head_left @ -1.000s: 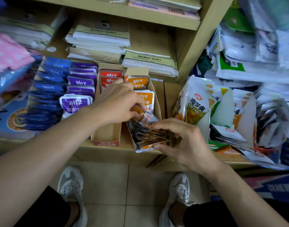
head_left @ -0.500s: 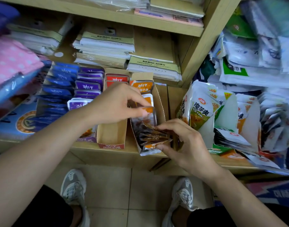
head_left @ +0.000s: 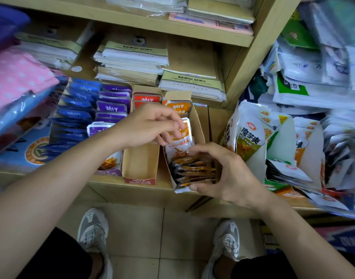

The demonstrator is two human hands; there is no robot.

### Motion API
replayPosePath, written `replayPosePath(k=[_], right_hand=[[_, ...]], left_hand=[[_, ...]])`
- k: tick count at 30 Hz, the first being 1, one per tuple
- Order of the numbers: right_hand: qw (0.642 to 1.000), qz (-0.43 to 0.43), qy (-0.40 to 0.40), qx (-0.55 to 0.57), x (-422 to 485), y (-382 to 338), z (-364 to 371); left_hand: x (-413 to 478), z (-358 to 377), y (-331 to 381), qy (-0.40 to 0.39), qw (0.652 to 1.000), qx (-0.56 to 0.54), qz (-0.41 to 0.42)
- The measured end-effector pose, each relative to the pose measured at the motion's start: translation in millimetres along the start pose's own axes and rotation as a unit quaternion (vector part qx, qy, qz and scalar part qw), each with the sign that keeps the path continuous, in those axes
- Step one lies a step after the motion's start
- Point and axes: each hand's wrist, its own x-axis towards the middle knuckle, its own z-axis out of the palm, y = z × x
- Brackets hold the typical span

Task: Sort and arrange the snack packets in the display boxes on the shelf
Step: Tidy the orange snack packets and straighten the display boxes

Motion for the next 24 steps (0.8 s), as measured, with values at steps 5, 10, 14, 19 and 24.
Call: replayPosePath(k=[5,10,14,19,24], right_hand=[[1.0,-0.006,-0.017,-0.004,-5.2,1.3,-0.6],[1.0,-0.011,0.011,0.008,-13.3,3.1,7.5],[0.998,-0.024,0.061,-0.011,-18.3,3.1,13.4],[0.996,-0.007,0.068,0.061,-22.3,-1.2,22.2],[0.998,-0.017,0.038,0.042,-28.2,2.2,18.8]], left_hand=[[6.4,0.4,-18.0,0.118,0.945,0.293,0.08],[4.4,10.8,-19.1,0.088,0.926,0.358,0.083],[2.8,9.3,-17.0,0.061,0.965,0.234,0.1],[-12.3,16.1,1.3,-0.034,0.986,0.11,0.116],[-13.5,8.3,-4.2,0.009,0.991,0.087,0.102]])
